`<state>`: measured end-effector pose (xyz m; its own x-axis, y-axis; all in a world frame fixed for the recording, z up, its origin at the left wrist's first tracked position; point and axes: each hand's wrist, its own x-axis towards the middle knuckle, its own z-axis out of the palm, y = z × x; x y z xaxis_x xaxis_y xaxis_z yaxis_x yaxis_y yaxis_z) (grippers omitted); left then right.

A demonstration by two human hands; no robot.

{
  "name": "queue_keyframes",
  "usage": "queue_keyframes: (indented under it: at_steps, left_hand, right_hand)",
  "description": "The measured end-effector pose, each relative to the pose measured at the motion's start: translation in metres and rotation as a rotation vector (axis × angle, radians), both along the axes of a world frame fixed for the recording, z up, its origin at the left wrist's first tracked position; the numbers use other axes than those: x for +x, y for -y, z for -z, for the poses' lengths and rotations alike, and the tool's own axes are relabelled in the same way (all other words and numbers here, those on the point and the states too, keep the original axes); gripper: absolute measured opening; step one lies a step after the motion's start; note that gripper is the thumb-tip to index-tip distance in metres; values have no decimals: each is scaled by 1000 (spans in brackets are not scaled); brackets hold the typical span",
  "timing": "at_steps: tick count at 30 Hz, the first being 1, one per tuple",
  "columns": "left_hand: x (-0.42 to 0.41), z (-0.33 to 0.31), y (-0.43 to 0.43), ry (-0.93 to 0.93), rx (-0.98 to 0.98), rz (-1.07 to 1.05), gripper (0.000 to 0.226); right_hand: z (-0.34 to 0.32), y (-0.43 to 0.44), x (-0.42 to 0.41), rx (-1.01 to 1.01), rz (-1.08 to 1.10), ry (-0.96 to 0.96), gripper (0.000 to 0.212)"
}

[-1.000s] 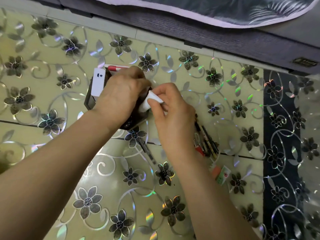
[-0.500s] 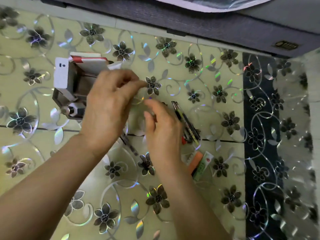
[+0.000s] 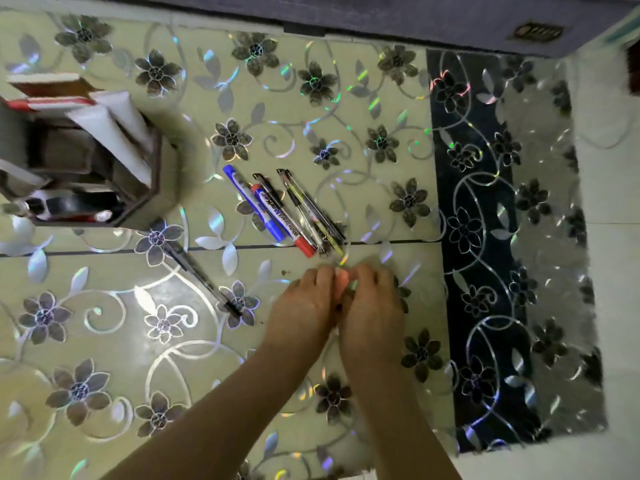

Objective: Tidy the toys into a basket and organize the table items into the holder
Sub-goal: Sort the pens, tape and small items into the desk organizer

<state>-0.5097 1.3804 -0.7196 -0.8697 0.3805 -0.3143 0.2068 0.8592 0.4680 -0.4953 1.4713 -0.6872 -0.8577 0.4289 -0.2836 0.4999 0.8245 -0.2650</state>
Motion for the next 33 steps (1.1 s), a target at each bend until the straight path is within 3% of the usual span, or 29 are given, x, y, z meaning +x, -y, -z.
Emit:
queue_keyframes:
  at_steps: [2,4,11,15,24,33]
  left_hand:
    - [-3,-3,-3,17,51,-33,28]
    - [-5,-4,-5,24,39,-25,36]
    - [-25,-47,23,74,176,-107,52]
    - [-55,-85,66,-35,302,-218,60]
    - [-108,-113,159,-271,300,-402,60]
    - [-130,-96,205,-312,227,-461,49]
  right_hand:
    - [5,-2,-1,3,28,135,24]
    - [9,-2,-2,6,54,168,28]
    - [3,3,-10,-154,76,-3,66]
    - [-22,23,-29,-276,43,-174,55]
    - [-80,118,-100,-547,-64,-498,39]
    - [-74,164,-138,-505,-156,-517,25]
